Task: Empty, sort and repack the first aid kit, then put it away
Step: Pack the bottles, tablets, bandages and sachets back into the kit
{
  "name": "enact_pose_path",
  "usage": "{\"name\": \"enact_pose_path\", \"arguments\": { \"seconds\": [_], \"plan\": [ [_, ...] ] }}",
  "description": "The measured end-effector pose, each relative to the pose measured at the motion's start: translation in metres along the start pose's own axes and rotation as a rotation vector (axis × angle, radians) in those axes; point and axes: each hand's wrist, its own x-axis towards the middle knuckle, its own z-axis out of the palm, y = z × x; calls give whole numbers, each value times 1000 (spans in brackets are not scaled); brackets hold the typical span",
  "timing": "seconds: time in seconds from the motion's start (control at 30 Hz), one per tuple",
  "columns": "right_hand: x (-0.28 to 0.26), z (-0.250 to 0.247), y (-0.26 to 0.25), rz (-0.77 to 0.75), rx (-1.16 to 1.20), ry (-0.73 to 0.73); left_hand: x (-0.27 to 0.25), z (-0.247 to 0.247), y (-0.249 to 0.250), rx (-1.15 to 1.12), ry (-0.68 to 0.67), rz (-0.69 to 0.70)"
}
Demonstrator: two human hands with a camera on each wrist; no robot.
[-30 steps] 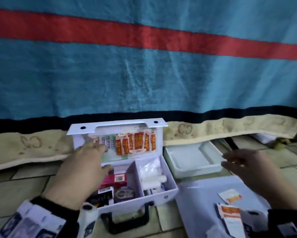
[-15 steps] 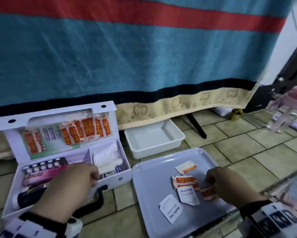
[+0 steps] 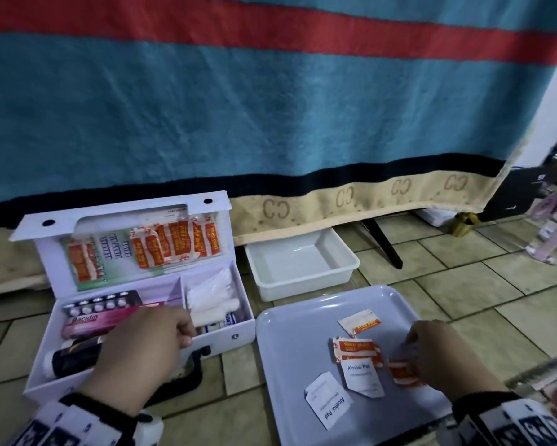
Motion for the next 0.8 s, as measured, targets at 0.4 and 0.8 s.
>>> {"name": "enact_pose_path", "arguments": {
  "seconds": [0.4, 0.8],
  "plan": [
    [-17, -115, -118, -394, 931, 89, -17, -49, -65, -40, 92, -56],
    [-10, -133, -328, -822, 582, 447, 28, -96, -129, -141, 295, 67]
  ]
}}
